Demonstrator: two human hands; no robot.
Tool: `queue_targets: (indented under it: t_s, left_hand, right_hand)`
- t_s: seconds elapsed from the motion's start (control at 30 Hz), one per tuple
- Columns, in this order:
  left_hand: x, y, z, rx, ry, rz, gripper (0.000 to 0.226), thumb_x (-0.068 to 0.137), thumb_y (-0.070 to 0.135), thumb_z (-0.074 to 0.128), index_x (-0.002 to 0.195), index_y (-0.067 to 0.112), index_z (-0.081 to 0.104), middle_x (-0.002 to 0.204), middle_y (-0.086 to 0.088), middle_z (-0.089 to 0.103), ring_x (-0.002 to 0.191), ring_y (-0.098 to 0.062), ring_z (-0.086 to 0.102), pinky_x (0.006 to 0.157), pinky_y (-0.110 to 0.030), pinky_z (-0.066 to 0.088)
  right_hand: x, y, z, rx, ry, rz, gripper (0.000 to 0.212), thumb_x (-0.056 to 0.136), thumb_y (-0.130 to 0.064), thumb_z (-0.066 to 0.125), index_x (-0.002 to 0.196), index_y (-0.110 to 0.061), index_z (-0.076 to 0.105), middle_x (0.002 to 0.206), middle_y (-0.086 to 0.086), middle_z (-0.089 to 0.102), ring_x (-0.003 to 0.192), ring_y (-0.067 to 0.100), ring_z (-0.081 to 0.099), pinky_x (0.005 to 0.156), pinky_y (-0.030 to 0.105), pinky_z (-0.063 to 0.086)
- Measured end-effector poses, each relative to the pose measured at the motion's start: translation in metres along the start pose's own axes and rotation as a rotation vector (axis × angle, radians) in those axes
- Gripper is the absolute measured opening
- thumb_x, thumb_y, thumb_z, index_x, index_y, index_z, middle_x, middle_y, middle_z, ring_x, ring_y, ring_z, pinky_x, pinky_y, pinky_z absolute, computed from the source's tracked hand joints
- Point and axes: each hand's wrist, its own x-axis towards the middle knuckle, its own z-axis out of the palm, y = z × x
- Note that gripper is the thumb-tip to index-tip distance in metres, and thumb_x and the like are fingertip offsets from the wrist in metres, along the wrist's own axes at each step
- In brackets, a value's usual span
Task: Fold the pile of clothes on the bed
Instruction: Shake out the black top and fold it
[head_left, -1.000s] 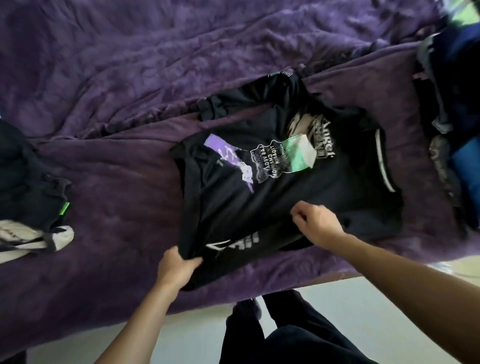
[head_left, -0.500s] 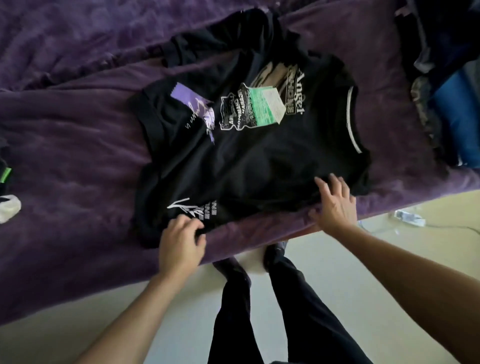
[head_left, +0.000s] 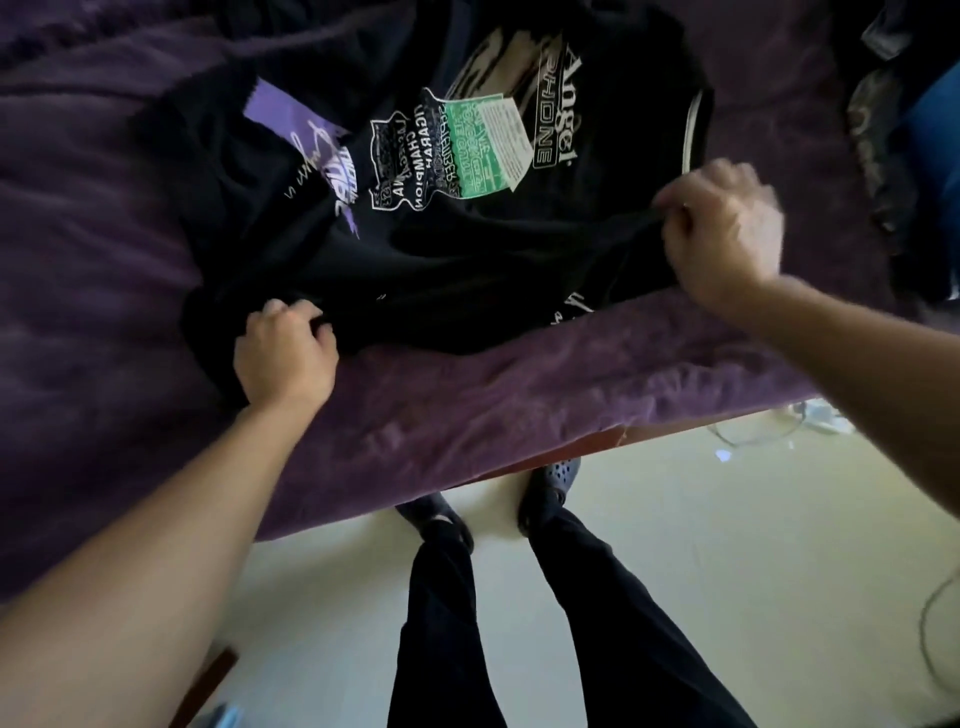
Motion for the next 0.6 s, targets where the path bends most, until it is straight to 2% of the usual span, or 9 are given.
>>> queue_targets:
  t_s: [0.1,0.13,0.2,0.23,0.3,0.37,0.43,0.53,0.6]
  left_hand:
    - [-0.001,0.011,-0.011,-0.033,0.076,-0.072,0.018,0.091,0.02,0.057,0.103,0.012,0.068,0.106,-0.016,0.06,0.1,-0.039,0.053,0.077,-0.046,0.043]
    - [-0.002,0.014,-0.013,-0.037,0.094,-0.08,0.017,0.091,0.019,0.057,0.1,0.013,0.069,0.105,-0.016,0.06,0.099,-0.039,0.053,0.076,-0.045,0.042]
    - [-0.008,0.019,-0.014,-0.056,0.119,-0.084,0.014,0.089,0.017,0.058,0.096,0.013,0.069,0.102,-0.015,0.061,0.098,-0.038,0.053,0.076,-0.045,0.042]
    - [-0.013,0.021,-0.013,-0.073,0.129,-0.08,0.012,0.088,0.015,0.059,0.095,0.013,0.068,0.101,-0.014,0.061,0.098,-0.037,0.053,0.076,-0.045,0.043]
    - [-0.03,0.027,-0.01,-0.111,0.154,-0.001,0.01,0.083,0.011,0.061,0.091,0.012,0.068,0.095,-0.012,0.061,0.093,-0.035,0.055,0.074,-0.043,0.044]
    - [-0.054,0.038,-0.004,-0.144,0.165,0.172,0.012,0.078,0.007,0.065,0.088,0.011,0.069,0.088,-0.009,0.061,0.087,-0.033,0.057,0.072,-0.04,0.047]
    - [-0.078,0.053,0.005,-0.155,0.095,0.318,0.028,0.073,0.008,0.071,0.101,0.011,0.069,0.093,-0.008,0.061,0.09,-0.031,0.058,0.076,-0.039,0.05]
    - [-0.1,0.079,0.015,-0.1,-0.071,0.338,0.069,0.07,0.026,0.079,0.133,0.017,0.051,0.116,-0.01,0.053,0.104,-0.03,0.053,0.087,-0.042,0.049]
    - [-0.106,0.091,0.018,-0.121,-0.08,0.291,0.074,0.072,0.03,0.079,0.138,0.022,0.046,0.123,-0.011,0.05,0.11,-0.03,0.05,0.089,-0.042,0.047]
  right_hand:
    - [-0.044,-0.052,0.01,0.273,-0.126,-0.479,0.021,0.075,-0.01,0.062,0.094,-0.013,0.072,0.096,0.009,0.067,0.092,0.031,0.063,0.069,0.041,0.055]
    - [-0.059,-0.069,0.019,0.296,-0.187,-0.602,0.026,0.075,-0.008,0.065,0.099,-0.012,0.072,0.102,0.01,0.068,0.095,0.03,0.065,0.07,0.039,0.056]
    - [-0.077,-0.093,0.043,0.25,-0.351,-0.72,0.044,0.08,-0.007,0.062,0.123,-0.011,0.064,0.129,0.012,0.06,0.12,0.028,0.056,0.084,0.038,0.054]
    - [-0.077,-0.1,0.053,0.184,-0.43,-0.703,0.05,0.085,-0.01,0.057,0.135,-0.014,0.054,0.141,0.009,0.051,0.131,0.026,0.046,0.091,0.038,0.048]
    - [-0.062,-0.105,0.068,0.048,-0.462,-0.604,0.047,0.094,-0.018,0.045,0.141,-0.02,0.045,0.14,0.004,0.049,0.131,0.025,0.041,0.095,0.037,0.039]
    - [-0.047,-0.104,0.07,0.032,-0.491,-0.525,0.035,0.095,-0.022,0.043,0.128,-0.022,0.057,0.123,0.003,0.06,0.118,0.025,0.05,0.092,0.036,0.04]
    - [-0.042,-0.097,0.051,0.249,-0.539,-0.473,0.03,0.089,-0.026,0.05,0.113,-0.022,0.067,0.111,0.001,0.066,0.107,0.025,0.058,0.086,0.037,0.047]
    - [-0.049,-0.078,-0.002,0.508,-0.603,-0.461,0.027,0.074,-0.039,0.047,0.08,-0.027,0.07,0.081,-0.015,0.069,0.076,0.008,0.061,0.07,0.028,0.049]
    - [-0.055,-0.062,-0.033,0.59,-0.737,-0.435,0.021,0.069,-0.037,0.046,0.066,-0.023,0.061,0.062,-0.016,0.059,0.06,0.002,0.053,0.059,0.017,0.041]
